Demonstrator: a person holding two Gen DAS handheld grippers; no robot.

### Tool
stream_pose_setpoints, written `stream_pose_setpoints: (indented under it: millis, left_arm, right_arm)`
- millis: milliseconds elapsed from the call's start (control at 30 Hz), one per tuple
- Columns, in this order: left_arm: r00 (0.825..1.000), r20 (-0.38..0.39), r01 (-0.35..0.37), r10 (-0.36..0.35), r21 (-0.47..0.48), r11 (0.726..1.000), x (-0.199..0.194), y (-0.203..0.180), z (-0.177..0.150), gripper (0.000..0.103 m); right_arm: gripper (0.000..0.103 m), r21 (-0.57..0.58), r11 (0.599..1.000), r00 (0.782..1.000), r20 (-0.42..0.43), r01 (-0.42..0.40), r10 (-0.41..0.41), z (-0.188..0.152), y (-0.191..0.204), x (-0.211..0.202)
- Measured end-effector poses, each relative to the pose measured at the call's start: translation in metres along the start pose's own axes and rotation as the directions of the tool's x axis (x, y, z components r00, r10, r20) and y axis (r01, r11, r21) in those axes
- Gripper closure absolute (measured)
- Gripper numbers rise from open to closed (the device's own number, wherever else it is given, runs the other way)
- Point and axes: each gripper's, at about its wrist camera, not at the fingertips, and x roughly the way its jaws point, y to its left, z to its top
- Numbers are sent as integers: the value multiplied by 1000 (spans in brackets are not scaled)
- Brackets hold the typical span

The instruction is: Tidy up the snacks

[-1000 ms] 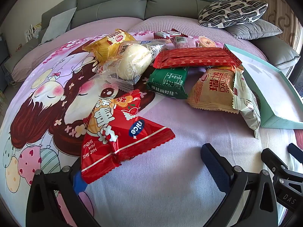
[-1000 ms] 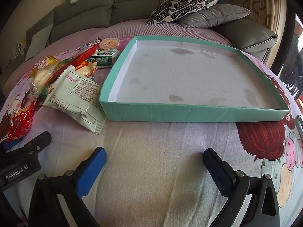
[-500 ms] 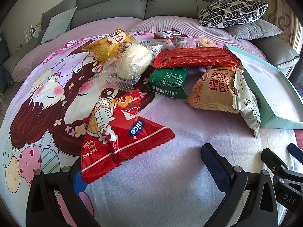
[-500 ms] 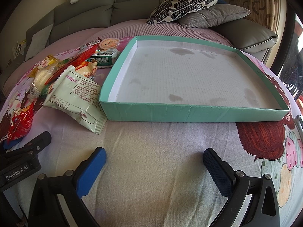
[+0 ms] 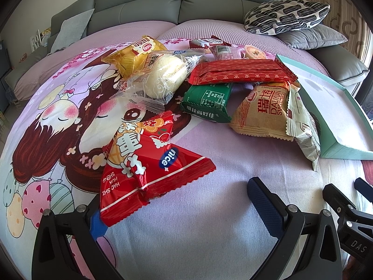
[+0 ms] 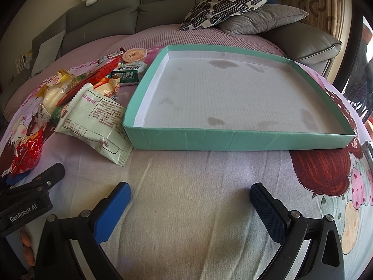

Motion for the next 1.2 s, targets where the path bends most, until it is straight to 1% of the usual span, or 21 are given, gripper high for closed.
stream_pose_setpoints:
  millis: [67, 100, 167, 233, 333, 400, 500, 533, 633, 700, 767, 867, 933, 1000, 1033, 1067, 1133, 1167, 1200]
  left_arm:
    - [1000, -4, 19, -19, 1, 1000, -4, 3, 1, 0]
    - [999, -3, 38, -38, -5, 999, -8, 6, 1, 0]
    - [999, 8, 46, -46, -23, 999, -17, 10, 4, 0]
    - [997, 60, 43, -41, -30, 999, -35, 15, 9, 0]
    - [990, 127, 65, -62, -23, 998, -60, 22, 19, 0]
    - [989, 139, 61, -57, -29, 998, -69, 29, 25, 0]
    - [989, 147, 27, -18, -59, 998, -75, 42, 28, 0]
    - [990, 139, 20, -11, -62, 998, -73, 46, 28, 0]
    - [998, 68, 3, 2, -76, 997, -57, 55, 27, 0]
    - [1000, 24, 15, -13, -85, 996, -48, 58, 24, 0]
    - [999, -8, 34, -35, -92, 995, -40, 57, 23, 0]
    - [998, -20, 56, -59, -107, 993, -33, 55, 26, 0]
    - [997, -29, 64, -68, -118, 991, -28, 53, 30, 2]
    - [996, -39, 73, -79, -122, 990, -22, 51, 32, 6]
    - [995, -47, 79, -86, -127, 989, -19, 51, 33, 8]
    - [994, -54, 85, -92, -132, 988, -16, 50, 33, 13]
    - [992, -70, 94, -105, -144, 985, -10, 50, 32, 16]
    - [991, -77, 97, -109, -150, 984, -8, 50, 31, 20]
    - [990, -82, 103, -117, -157, 982, -6, 51, 30, 28]
  right_arm:
    - [0, 19, 1000, 1000, 21, -8, 8, -1, -3, -11]
    - [0, 19, 1000, 998, 54, -19, 18, 0, -3, -18]
    - [0, 19, 1000, 994, 110, -15, 12, 8, -2, -32]
    - [0, 21, 999, 989, 146, -29, 25, 18, -1, -43]
    - [0, 19, 998, 985, 167, -52, 48, 32, 6, -53]
    - [0, -15, 999, 983, 177, -44, 46, 40, 19, -56]
    - [0, -94, 995, 979, 199, -25, 44, 46, 40, -58]
    - [0, -117, 993, 978, 201, -23, 46, 46, 46, -57]
    - [1, -175, 985, 980, 197, -6, 41, 45, 64, -50]
    - [4, -222, 975, 979, 198, 9, 36, 44, 75, -44]
    - [10, -273, 961, 981, 195, 31, 24, 43, 86, -36]
    - [18, -339, 939, 979, 202, 61, 9, 39, 101, -28]
    - [20, -366, 927, 978, 206, 77, 0, 37, 108, -23]
    - [25, -388, 916, 977, 210, 102, -20, 36, 113, -17]
    - [30, -398, 911, 977, 211, 110, -26, 36, 115, -15]
    - [32, -404, 908, 977, 212, 112, -26, 36, 116, -13]
    - [33, -409, 904, 975, 218, 125, -36, 36, 117, -10]
    - [36, -412, 901, 975, 218, 133, -44, 36, 118, -7]
    - [40, -415, 899, 975, 216, 139, -50, 37, 119, -5]
